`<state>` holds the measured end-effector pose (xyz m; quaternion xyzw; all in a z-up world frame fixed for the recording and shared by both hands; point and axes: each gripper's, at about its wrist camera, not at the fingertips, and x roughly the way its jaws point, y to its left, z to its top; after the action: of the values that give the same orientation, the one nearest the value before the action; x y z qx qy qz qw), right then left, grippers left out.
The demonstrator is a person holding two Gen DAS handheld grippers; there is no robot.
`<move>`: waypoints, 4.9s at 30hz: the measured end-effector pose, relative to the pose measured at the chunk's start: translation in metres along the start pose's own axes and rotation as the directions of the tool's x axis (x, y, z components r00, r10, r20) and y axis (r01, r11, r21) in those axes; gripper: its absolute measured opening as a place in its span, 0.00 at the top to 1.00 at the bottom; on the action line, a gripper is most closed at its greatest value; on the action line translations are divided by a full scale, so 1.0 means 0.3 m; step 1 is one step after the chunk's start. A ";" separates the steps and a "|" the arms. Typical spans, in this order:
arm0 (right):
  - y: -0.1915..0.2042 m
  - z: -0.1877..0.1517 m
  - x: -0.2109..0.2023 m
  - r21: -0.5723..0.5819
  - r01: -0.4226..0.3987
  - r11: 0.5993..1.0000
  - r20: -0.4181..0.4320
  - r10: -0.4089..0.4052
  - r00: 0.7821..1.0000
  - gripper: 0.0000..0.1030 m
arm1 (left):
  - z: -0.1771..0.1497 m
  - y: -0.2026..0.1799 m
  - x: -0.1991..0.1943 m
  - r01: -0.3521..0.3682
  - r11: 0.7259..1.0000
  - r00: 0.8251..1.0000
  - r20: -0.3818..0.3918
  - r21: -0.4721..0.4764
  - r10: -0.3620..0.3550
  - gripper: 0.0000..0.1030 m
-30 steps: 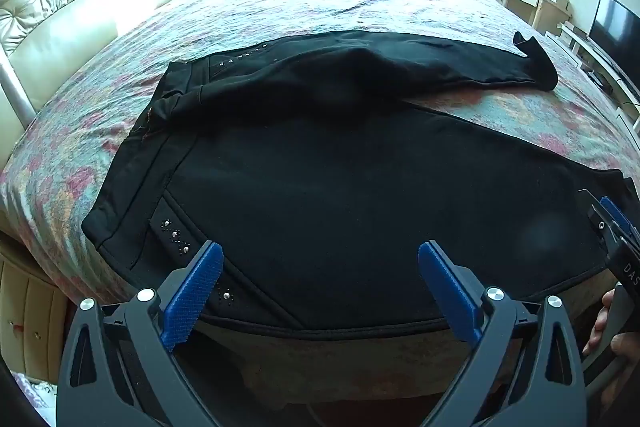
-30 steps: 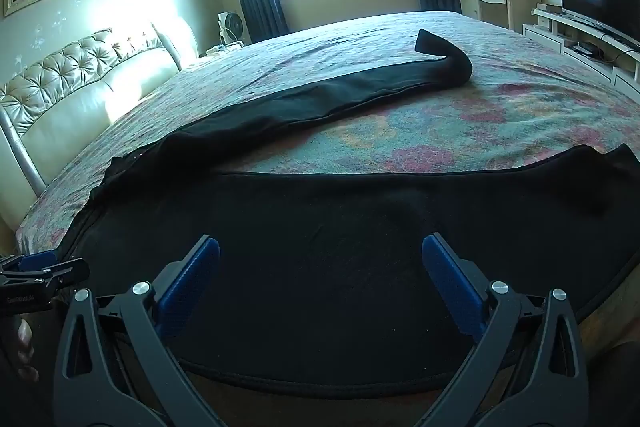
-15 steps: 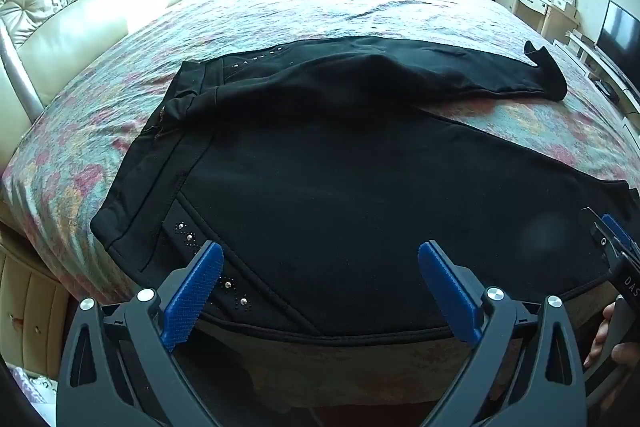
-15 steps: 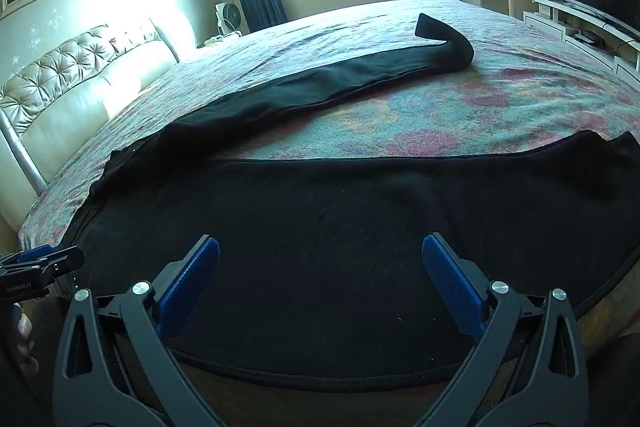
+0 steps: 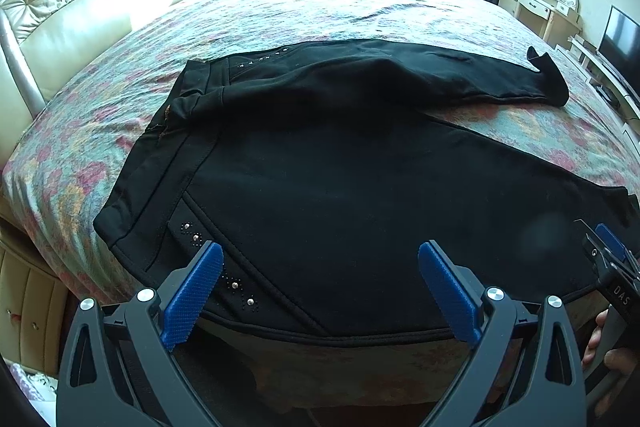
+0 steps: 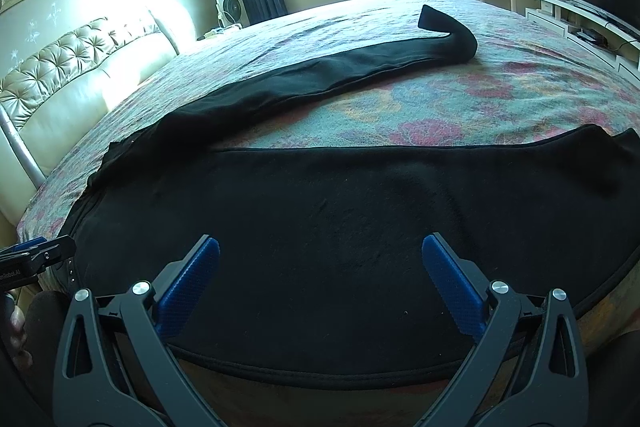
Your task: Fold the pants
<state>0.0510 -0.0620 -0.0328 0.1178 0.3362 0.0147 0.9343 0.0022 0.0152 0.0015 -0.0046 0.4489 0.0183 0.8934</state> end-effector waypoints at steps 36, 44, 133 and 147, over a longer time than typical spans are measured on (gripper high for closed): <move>0.017 -0.012 0.013 0.000 -0.007 1.000 -0.018 0.007 1.000 0.02 | -0.006 -0.002 0.009 -0.005 1.000 1.000 -0.017 -0.003 0.005 0.06; 0.019 -0.016 0.024 0.002 -0.008 1.000 -0.027 0.008 1.000 0.02 | 0.004 0.017 0.036 0.019 0.999 0.999 -0.049 0.029 -0.017 0.06; 0.588 0.749 0.578 -0.734 -0.220 0.643 -0.200 0.105 0.974 0.90 | 0.666 0.934 0.600 0.575 0.711 0.807 0.133 -0.406 -0.576 0.92; 0.419 0.094 0.143 -0.598 -0.369 0.712 -0.369 0.164 0.915 0.44 | 0.103 0.926 0.209 0.539 0.752 0.830 0.089 -0.379 -0.550 0.50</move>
<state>0.1086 0.0589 -0.0096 -0.1732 0.4212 0.2847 0.8435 0.0540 0.2954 -0.0281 -0.3123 0.4280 -0.1539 0.8340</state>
